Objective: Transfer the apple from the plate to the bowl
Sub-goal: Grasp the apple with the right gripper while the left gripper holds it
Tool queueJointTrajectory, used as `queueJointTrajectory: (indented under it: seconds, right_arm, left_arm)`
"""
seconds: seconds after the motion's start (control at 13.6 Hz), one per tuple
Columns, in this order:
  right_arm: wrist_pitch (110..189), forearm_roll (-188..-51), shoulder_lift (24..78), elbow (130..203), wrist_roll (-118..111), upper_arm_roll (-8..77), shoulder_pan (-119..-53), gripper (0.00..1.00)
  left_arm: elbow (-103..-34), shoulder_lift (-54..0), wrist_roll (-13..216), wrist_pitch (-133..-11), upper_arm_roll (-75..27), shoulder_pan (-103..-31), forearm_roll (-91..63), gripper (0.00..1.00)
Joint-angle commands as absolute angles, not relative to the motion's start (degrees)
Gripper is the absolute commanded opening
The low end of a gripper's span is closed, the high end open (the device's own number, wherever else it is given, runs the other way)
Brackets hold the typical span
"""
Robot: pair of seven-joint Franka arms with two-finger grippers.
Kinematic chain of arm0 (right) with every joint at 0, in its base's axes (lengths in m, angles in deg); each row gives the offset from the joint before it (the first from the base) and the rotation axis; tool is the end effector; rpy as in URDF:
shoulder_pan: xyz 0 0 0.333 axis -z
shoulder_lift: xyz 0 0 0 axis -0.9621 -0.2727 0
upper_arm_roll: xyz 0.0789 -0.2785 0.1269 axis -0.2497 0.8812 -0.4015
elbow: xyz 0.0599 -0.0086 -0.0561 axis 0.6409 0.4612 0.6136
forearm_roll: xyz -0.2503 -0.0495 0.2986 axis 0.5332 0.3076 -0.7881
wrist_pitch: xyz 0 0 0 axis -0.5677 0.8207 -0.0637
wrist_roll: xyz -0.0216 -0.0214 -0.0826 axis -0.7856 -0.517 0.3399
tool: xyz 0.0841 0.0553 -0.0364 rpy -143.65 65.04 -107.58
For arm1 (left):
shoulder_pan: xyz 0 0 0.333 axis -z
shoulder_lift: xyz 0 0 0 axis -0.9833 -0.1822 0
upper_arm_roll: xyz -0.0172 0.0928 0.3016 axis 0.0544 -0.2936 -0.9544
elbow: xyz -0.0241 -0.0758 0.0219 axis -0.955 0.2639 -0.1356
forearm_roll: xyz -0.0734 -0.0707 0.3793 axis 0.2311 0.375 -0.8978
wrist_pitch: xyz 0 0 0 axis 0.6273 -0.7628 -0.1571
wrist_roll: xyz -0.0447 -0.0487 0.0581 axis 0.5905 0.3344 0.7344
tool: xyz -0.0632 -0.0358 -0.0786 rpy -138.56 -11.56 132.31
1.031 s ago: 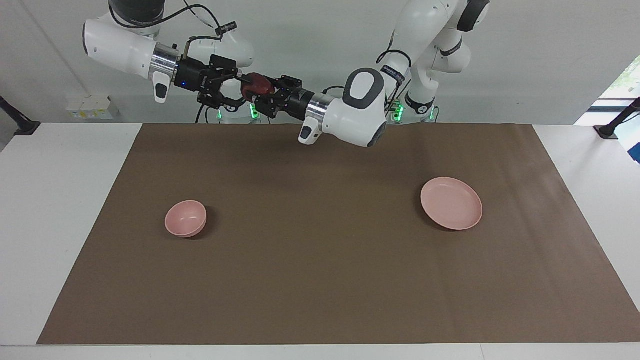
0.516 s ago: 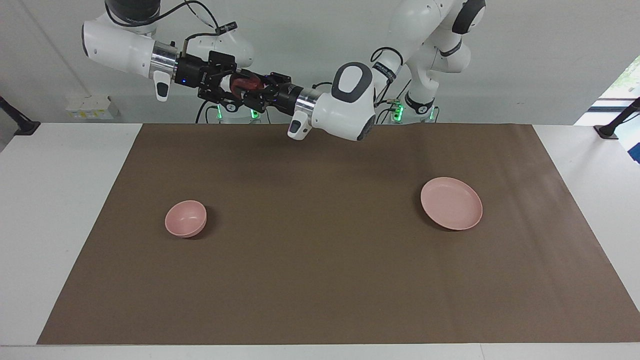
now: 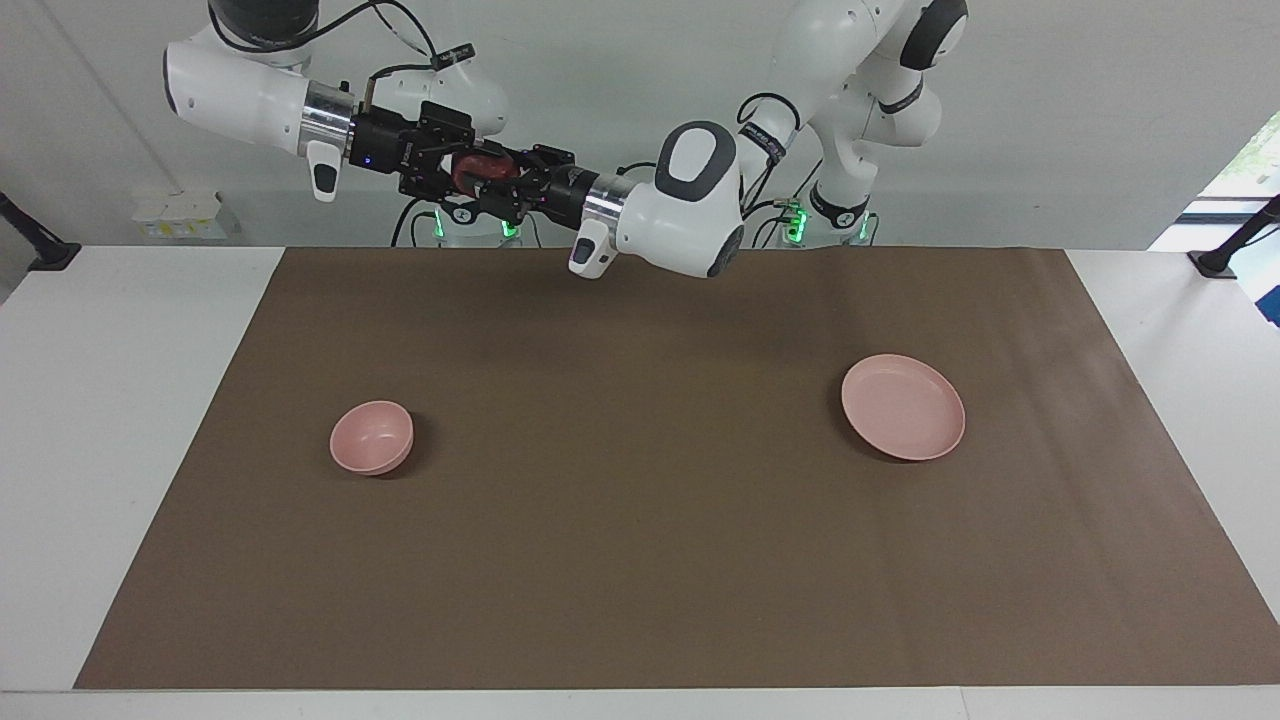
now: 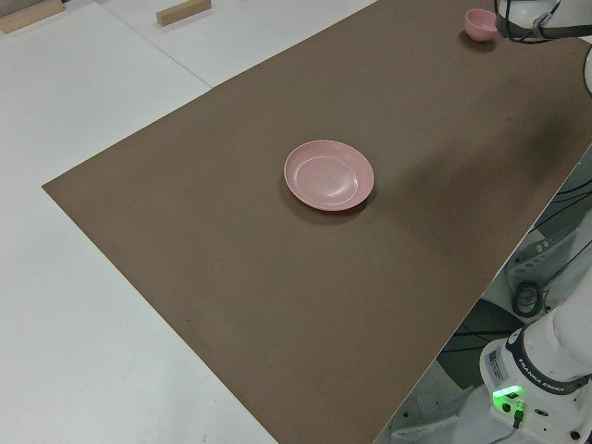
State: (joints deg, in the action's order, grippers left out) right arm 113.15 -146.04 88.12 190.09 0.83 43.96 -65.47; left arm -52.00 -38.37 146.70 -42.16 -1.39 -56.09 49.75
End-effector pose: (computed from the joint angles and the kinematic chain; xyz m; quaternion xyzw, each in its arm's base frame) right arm 0.4131 0.0235 0.5558 -0.8545 0.0108 0.0860 0.5122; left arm 0.4224 -0.5315 0.5036 0.6313 0.3123 -0.5954 0.3865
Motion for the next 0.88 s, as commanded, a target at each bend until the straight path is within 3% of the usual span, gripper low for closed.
queueJointTrajectory:
  seconds: [0.0, 0.07, 0.15, 0.22, 0.81]
  right_arm:
    - [112.41, -146.17, 89.36, 191.13, -3.36, 43.47, -64.86, 0.00]
    - [112.49, -146.08, 89.27, 191.12, -3.37, 43.47, -64.86, 0.00]
    - [112.49, -145.90, 89.18, 191.04, -3.37, 43.47, -64.77, 0.00]
    - [112.67, -145.64, 89.18, 190.95, -3.37, 43.47, -64.77, 0.00]
    - [113.72, -141.08, 88.74, 190.51, -2.67, 43.47, -64.95, 0.00]
  left_arm:
    - [-50.11, -39.26, 146.42, -43.11, -1.53, -55.24, 50.56, 0.00]
    - [-50.02, -39.26, 146.42, -43.63, -1.70, -55.16, 50.39, 0.15]
    - [-49.93, -39.26, 146.59, -45.98, -1.61, -54.55, 50.04, 0.93]
    - [-49.67, -39.26, 146.86, -49.05, -1.61, -53.41, 48.90, 1.00]
    - [-50.19, -38.99, 146.95, -50.40, -2.32, -56.12, 34.41, 1.00]
